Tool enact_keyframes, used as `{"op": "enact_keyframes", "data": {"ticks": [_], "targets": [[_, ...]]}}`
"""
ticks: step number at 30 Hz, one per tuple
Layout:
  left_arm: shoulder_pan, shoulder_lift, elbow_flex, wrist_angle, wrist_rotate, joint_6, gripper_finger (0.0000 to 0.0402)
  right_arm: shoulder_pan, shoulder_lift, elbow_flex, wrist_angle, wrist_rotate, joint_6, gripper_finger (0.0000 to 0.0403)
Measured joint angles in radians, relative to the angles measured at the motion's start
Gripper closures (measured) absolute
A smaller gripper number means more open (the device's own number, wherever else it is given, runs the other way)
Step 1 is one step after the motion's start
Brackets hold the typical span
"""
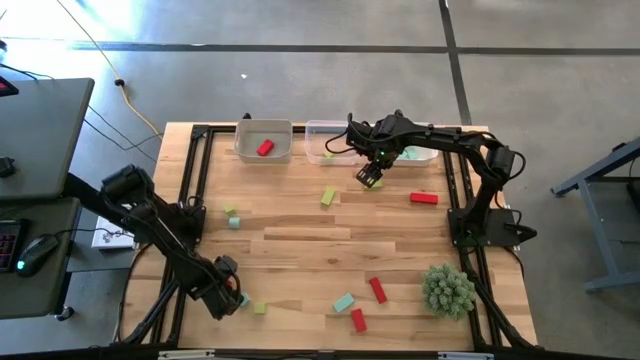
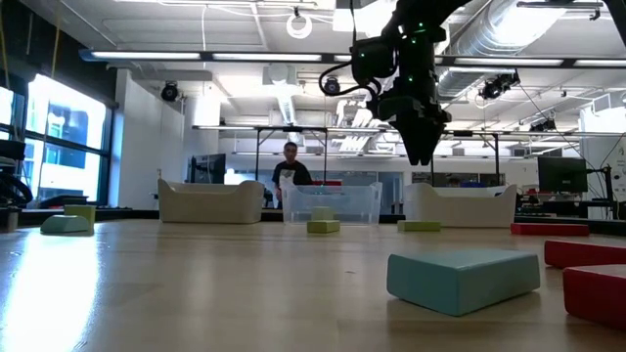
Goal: Sort & place blocks by color
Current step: Put the red block into the gray bin
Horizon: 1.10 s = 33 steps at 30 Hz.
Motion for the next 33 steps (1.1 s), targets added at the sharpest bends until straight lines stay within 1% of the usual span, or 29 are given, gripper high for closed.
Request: {"op": "enact_keyframes", "data": {"ticks": [3,8,12,15,19,24,29,33], "targets": [[0.003,-0.044,0.010,0.001,-0.053,0.000,0.0299,0.000,0.000,0.000,0.003,0.000,-0.001,0.0203],[0.015,-0.133,0.026,-0.004,-0.193,-0.022,0.0299,0.000,0.000,0.000,0.006,-0.013,0.031,0.0203],[0.054,-0.210,0.026,-0.023,-0.344,-0.026,0.0299,0.000,0.000,0.000,0.013,-0.053,0.046,0.0203],[0.103,-0.267,0.027,-0.037,-0.423,0.016,0.0299,0.000,0.000,0.000,0.026,-0.054,0.047,0.0203],[0.198,-0.343,0.028,-0.047,-0.508,0.138,0.0299,0.000,0.000,0.000,0.044,-0.055,0.045,0.0203],[0.358,-0.437,0.029,-0.063,-0.561,0.345,0.0299,0.000,0.000,0.000,0.089,-0.056,-0.002,0.0203],[0.554,-0.512,0.029,-0.056,-0.561,0.570,0.0299,0.000,0.000,0.000,0.147,-0.058,-0.044,0.0203],[0.705,-0.558,0.030,-0.051,-0.538,0.720,0.0299,0.000,0.000,0.004,0.200,-0.075,-0.070,0.0203]]}}
